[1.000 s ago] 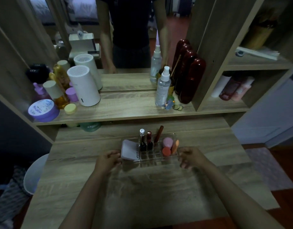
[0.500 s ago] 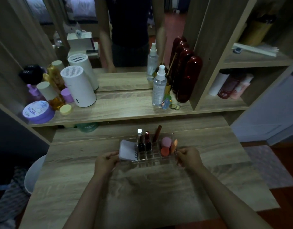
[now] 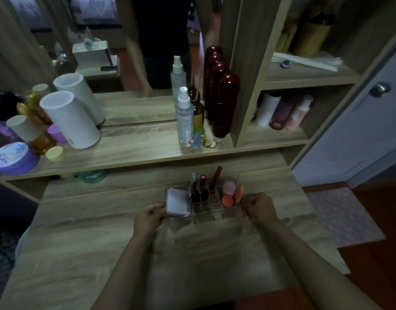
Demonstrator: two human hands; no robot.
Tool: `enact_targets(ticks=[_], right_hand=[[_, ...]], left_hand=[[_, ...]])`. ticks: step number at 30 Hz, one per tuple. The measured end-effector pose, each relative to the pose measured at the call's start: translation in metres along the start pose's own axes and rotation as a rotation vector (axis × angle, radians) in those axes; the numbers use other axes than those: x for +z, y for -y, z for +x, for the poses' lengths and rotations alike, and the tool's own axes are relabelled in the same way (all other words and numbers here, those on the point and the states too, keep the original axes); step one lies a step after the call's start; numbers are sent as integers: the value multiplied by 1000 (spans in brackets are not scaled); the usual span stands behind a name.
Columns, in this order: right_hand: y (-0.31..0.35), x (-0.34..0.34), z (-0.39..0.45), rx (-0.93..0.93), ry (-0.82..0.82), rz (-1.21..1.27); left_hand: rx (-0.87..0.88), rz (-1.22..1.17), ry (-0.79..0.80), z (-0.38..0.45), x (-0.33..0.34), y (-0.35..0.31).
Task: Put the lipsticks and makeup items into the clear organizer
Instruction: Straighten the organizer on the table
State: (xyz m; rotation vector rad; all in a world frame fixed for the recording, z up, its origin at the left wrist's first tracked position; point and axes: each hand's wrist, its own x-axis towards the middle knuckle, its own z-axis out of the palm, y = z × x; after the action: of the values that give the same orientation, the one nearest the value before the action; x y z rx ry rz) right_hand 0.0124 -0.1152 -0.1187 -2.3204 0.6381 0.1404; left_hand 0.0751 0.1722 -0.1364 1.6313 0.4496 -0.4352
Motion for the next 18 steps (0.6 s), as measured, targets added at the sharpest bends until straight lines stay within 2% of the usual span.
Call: enact_targets(ticks=[10, 15, 18], right_hand=[[-55, -54, 22, 46, -12, -86], [-79, -79, 33, 189, -24, -18], [-89, -93, 35, 164, -28, -46]], left_hand=[[38, 98, 50, -3, 81, 4], [110, 175, 48, -12, 118, 1], [79, 138, 68, -18, 138, 0]])
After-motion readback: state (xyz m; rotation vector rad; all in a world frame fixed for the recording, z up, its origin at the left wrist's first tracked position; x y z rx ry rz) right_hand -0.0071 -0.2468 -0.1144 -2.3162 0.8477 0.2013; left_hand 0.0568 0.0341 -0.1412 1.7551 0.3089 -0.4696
